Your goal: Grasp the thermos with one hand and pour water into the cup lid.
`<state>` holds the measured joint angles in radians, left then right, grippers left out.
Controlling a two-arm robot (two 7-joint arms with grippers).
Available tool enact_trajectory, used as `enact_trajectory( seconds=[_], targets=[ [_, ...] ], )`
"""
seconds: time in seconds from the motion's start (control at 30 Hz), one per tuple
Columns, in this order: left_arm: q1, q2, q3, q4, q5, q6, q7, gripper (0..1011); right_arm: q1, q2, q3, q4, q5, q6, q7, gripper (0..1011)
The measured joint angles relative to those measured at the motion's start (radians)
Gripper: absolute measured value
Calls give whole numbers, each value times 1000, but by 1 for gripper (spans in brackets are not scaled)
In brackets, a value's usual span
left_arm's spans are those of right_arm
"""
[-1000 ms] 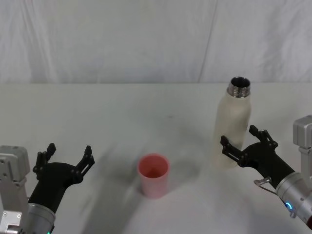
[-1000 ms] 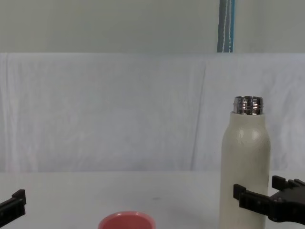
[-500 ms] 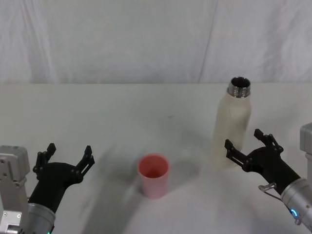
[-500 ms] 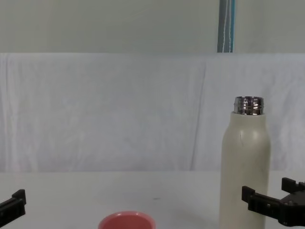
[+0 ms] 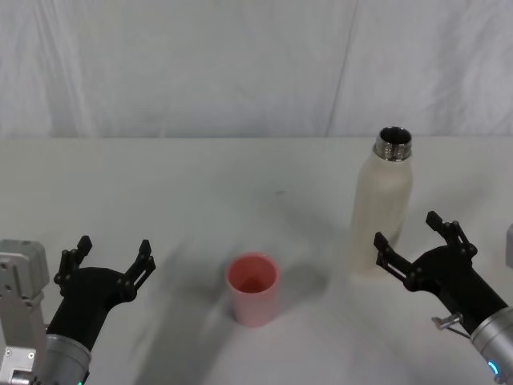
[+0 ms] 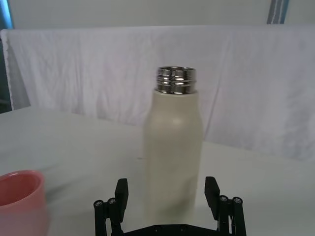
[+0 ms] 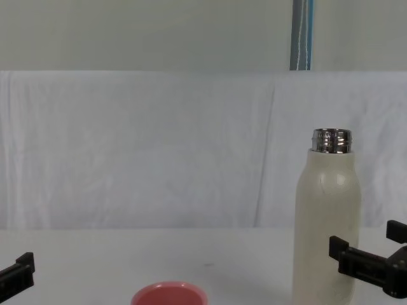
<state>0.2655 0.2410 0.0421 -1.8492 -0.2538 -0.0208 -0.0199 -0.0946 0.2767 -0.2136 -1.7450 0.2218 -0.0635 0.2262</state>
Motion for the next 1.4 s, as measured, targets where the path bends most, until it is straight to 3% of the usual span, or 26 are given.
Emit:
enact_trajectory(
  seconds=[0.63,1.4],
  targets=[
    [0,0,0,0,0,0,0,1001,-55,-27,-29,-23,-39,-35,13,1001],
    [0,0,0,0,0,0,0,1001,-35,-49,-49,26,-35,-25,27,1001]
  ],
)
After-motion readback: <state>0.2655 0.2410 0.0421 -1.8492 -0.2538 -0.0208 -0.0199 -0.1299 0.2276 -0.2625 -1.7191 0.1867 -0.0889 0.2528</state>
